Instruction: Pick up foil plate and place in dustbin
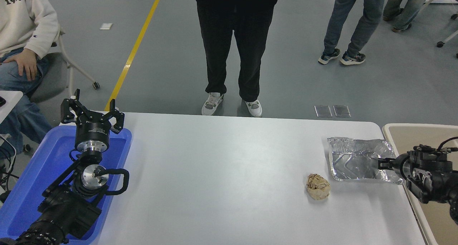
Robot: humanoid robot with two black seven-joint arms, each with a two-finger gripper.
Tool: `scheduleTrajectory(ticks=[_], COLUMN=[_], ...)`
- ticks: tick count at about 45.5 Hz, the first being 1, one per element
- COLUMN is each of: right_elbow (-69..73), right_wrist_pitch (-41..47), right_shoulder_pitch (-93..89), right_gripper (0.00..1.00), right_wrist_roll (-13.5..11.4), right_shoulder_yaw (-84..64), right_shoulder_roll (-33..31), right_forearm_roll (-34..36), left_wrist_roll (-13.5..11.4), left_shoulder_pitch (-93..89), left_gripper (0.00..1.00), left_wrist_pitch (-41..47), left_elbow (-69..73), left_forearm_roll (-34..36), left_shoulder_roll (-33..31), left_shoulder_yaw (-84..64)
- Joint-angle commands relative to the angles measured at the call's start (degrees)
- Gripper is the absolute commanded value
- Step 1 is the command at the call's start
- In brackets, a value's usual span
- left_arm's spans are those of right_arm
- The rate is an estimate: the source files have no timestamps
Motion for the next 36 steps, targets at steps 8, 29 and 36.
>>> scheduleTrajectory(ticks=[8, 29, 36], right_elbow=[-0.6, -0.7, -0.7], right_wrist_pitch=[-0.1, 0.1, 0.1], right_shoulder_pitch=[-0.5, -0.6, -0.5], right_gripper=[0.64, 0.0, 0.0], right_wrist_roll=[0.2, 0.2, 0.2], right_shoulder_yaw=[0.2, -0.1, 0.0], right_shoulder_roll=[0.2, 0.2, 0.1], right_forearm_roll=[0.0, 0.0, 0.0], left_wrist_roll=[0.0, 0.0, 0.0], left_shoulder_pitch=[0.0, 0.0, 0.0], left_gripper=[0.99, 0.99, 0.99], left_wrist_pitch=[0.0, 0.0, 0.0], left_elbow=[0.0, 0.0, 0.0], left_forearm_roll=[0.0, 0.1, 0.0], left_shoulder_roll=[0.0, 0.1, 0.0], left_shoulder_yaw=[0.0, 0.0, 0.0])
